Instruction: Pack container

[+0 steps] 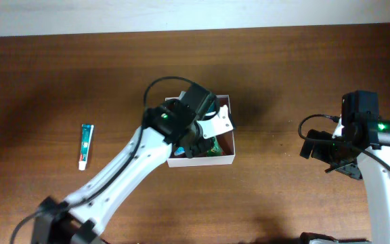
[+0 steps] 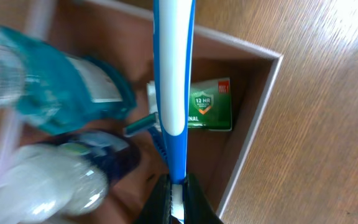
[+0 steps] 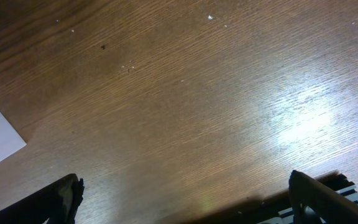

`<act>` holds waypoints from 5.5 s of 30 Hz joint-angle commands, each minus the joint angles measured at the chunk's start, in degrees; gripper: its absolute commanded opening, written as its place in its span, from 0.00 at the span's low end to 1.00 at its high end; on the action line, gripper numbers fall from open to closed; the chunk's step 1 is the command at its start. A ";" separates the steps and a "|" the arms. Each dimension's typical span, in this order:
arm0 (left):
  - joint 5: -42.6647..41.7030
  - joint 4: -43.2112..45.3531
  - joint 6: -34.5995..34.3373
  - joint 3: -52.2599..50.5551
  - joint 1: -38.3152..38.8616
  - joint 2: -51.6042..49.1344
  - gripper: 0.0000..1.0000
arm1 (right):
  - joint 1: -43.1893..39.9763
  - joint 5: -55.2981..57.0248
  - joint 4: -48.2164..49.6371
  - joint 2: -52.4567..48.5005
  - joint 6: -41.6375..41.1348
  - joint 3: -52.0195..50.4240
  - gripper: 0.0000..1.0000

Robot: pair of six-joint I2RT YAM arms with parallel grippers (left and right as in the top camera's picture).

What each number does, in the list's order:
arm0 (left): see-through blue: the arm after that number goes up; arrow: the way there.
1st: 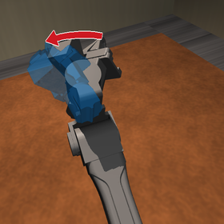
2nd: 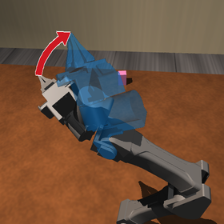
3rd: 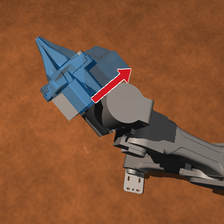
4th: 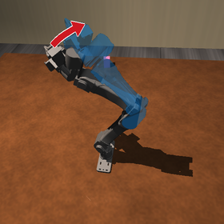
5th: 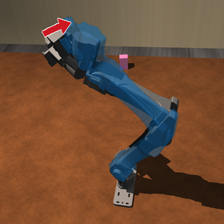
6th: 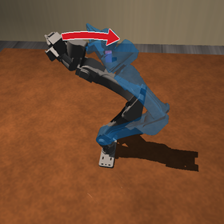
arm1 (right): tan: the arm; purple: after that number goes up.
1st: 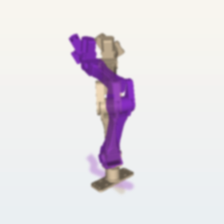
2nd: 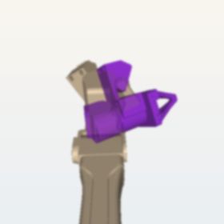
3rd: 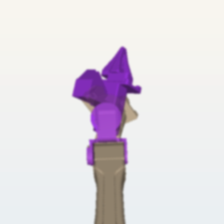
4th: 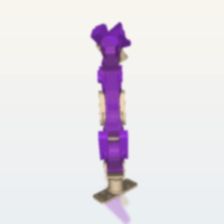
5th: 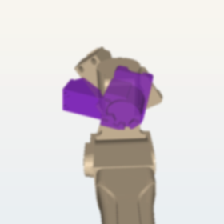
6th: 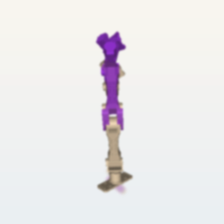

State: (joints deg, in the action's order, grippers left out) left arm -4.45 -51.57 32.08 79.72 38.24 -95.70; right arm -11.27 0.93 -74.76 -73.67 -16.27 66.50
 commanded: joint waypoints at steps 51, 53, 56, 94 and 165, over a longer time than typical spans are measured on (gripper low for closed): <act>-0.35 -0.50 -22.18 -5.97 -55.15 -18.80 0.80 | -0.44 -0.33 0.17 0.13 -0.02 -0.20 0.99; -0.35 -0.74 -22.18 -5.99 -55.15 -18.80 0.62 | -0.44 -0.33 0.17 0.13 -0.02 -0.20 0.99; -0.33 -0.96 -22.18 -5.99 -55.15 -18.80 0.33 | -0.44 -0.33 0.17 0.13 -0.02 -0.20 0.99; -5.53 -4.15 -5.14 -0.44 -2.91 6.60 0.02 | -0.39 -0.39 0.17 0.13 -0.02 -0.20 0.99; 0.57 2.71 -32.70 -34.01 -32.00 67.06 0.99 | 17.62 5.55 17.99 55.32 5.03 -22.71 0.99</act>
State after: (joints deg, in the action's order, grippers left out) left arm -3.05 -48.99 -0.05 46.26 6.04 -28.97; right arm 6.07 5.78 -56.97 -18.63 -10.68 44.42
